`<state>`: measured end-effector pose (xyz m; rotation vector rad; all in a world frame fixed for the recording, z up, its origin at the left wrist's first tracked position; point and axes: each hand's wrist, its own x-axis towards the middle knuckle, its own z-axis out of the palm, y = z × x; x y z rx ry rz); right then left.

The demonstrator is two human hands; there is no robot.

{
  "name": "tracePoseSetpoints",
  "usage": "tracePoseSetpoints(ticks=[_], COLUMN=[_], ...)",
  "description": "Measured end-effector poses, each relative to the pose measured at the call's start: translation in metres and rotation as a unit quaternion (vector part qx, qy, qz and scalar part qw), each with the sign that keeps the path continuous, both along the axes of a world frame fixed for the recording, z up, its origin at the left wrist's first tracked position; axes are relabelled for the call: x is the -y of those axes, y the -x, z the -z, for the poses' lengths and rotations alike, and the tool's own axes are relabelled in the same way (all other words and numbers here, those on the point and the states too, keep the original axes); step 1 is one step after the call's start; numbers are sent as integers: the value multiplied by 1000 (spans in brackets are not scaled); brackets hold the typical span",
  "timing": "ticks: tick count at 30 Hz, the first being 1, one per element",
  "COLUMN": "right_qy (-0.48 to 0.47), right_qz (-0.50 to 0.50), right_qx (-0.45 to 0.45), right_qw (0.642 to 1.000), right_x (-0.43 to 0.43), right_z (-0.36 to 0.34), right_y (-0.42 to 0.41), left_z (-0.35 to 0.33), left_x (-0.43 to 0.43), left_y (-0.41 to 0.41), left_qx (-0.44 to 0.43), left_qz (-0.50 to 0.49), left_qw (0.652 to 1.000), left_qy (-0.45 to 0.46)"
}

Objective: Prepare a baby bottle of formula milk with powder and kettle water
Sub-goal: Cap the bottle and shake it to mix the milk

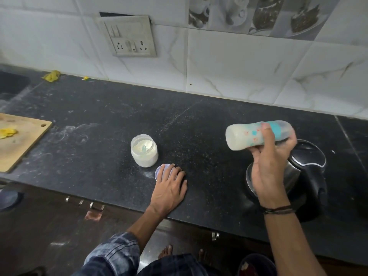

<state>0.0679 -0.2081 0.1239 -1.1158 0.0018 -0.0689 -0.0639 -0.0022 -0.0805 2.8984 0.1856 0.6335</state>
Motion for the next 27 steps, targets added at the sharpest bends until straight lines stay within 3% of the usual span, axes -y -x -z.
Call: tracePoseSetpoints(ticks=[4, 8, 12, 15, 19, 24, 27], right_qy=[73, 25, 92, 22, 103, 28, 90], right_qz=[-73, 0, -67, 9, -77, 9, -58], right_qx=[11, 21, 33, 31, 38, 36, 48], right_qw=[995, 999, 993, 999, 991, 999, 993], right_x=[0, 2, 2, 4, 3, 2, 2], right_z=[6, 0, 0, -7, -3, -8, -5], right_y=[5, 2, 3, -2, 0, -1, 3], left_z=[0, 0, 0, 0, 1, 0, 0], left_x=[-1, 0, -2, 0, -3, 0, -2], left_y=[1, 0, 0, 0, 1, 0, 1], left_qx=[4, -1, -6, -12, -13, -16, -15], left_qz=[3, -1, 4, -1, 5, 1, 5], left_qw=[1000, 1000, 1000, 1000, 1000, 1000, 1000], left_qy=[-1, -2, 2, 4, 2, 3, 3])
